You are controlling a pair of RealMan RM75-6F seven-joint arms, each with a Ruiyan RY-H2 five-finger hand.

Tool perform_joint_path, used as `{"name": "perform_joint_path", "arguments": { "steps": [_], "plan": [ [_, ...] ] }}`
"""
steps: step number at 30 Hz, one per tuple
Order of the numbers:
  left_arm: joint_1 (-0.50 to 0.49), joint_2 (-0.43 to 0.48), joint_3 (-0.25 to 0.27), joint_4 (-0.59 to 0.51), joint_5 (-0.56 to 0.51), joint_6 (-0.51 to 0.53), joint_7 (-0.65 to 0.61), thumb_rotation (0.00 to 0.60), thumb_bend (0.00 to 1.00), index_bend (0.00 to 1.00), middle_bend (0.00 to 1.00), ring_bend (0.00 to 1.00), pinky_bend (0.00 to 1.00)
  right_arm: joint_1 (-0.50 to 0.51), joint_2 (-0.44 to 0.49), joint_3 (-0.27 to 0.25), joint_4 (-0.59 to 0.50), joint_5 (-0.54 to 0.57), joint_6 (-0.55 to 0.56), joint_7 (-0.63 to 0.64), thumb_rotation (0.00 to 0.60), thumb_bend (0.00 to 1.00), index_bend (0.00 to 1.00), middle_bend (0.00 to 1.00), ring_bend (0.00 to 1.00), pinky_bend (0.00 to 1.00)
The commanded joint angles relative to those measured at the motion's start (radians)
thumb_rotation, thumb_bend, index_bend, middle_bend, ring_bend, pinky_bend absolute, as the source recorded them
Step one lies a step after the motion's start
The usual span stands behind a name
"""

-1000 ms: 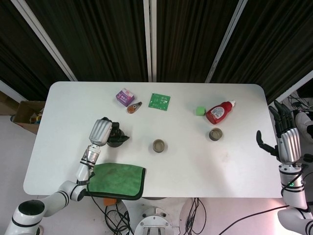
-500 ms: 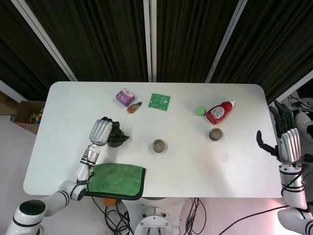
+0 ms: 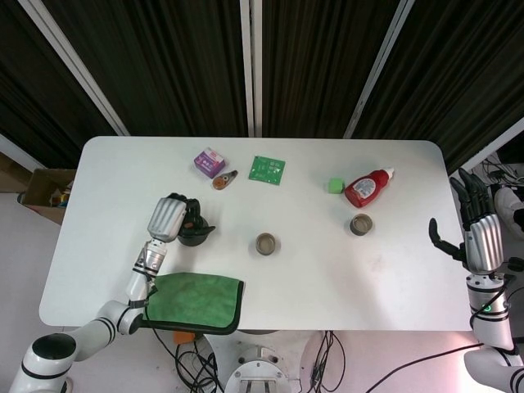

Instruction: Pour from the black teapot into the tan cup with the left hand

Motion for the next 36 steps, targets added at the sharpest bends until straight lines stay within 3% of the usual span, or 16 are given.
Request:
{"name": "perform_joint_path", "arguments": {
  "steps": [1, 7, 14, 16, 19, 21, 24, 27, 30, 33, 36],
  "plan": [
    [0.001, 0.003, -0.001, 0.0, 0.0, 0.002, 0.002, 0.194, 0.0, 0.56, 0.61, 0.48, 0.4, 0.0, 0.0, 0.001, -0.001, 0.001, 0.001, 0.0, 0.6, 0.48, 0.0, 0.01, 0.0, 0.0],
    [0.006, 0.038, -0.02, -0.038, 0.0, 0.053, 0.017, 0.191, 0.0, 0.38, 0.5, 0.38, 0.35, 0.0, 0.001, 0.002, -0.002, 0.001, 0.001, -0.001, 0.6, 0.48, 0.0, 0.01, 0.0, 0.0],
    [0.047, 0.161, -0.039, -0.214, 0.018, 0.174, 0.088, 0.194, 0.0, 0.38, 0.48, 0.36, 0.33, -0.005, 0.005, 0.001, -0.004, 0.004, 0.003, 0.001, 0.6, 0.48, 0.0, 0.01, 0.0, 0.0],
    [0.078, 0.238, -0.033, -0.309, 0.019, 0.197, 0.135, 0.193, 0.0, 0.35, 0.44, 0.33, 0.32, -0.012, 0.009, -0.001, -0.003, 0.005, 0.005, 0.002, 0.6, 0.48, 0.0, 0.01, 0.0, 0.0],
    [0.143, 0.411, 0.013, -0.498, 0.003, 0.171, 0.248, 0.204, 0.0, 0.23, 0.29, 0.2, 0.26, -0.032, 0.024, -0.014, -0.002, 0.005, 0.011, -0.013, 0.6, 0.48, 0.0, 0.0, 0.0, 0.0],
    [0.194, 0.561, 0.065, -0.648, -0.022, 0.136, 0.377, 0.257, 0.0, 0.1, 0.13, 0.08, 0.21, -0.058, 0.047, -0.04, -0.006, 0.006, 0.001, -0.07, 0.6, 0.48, 0.0, 0.0, 0.0, 0.0],
    [0.274, 0.7, 0.126, -0.791, -0.035, 0.163, 0.48, 0.326, 0.0, 0.02, 0.04, 0.02, 0.19, -0.111, 0.091, -0.089, -0.042, 0.018, -0.031, -0.206, 0.6, 0.48, 0.0, 0.0, 0.0, 0.0],
    [0.352, 0.749, 0.182, -0.805, 0.01, 0.242, 0.479, 0.374, 0.0, 0.01, 0.04, 0.02, 0.18, -0.177, 0.147, -0.143, -0.126, 0.074, -0.102, -0.389, 0.6, 0.47, 0.0, 0.0, 0.0, 0.0],
    [0.42, 0.745, 0.224, -0.765, 0.062, 0.323, 0.452, 0.378, 0.0, 0.01, 0.03, 0.02, 0.18, -0.241, 0.183, -0.179, -0.224, 0.143, -0.145, -0.513, 0.6, 0.47, 0.0, 0.0, 0.0, 0.0],
    [0.463, 0.738, 0.272, -0.721, 0.096, 0.329, 0.392, 0.431, 0.0, 0.01, 0.03, 0.02, 0.18, -0.287, 0.193, -0.2, -0.267, 0.183, -0.164, -0.519, 0.6, 0.47, 0.0, 0.0, 0.0, 0.0],
    [0.485, 0.727, 0.299, -0.679, 0.087, 0.284, 0.358, 0.468, 0.0, 0.01, 0.03, 0.02, 0.18, -0.308, 0.179, -0.205, -0.242, 0.201, -0.186, -0.48, 0.6, 0.47, 0.0, 0.0, 0.0, 0.0]
  ]
}}
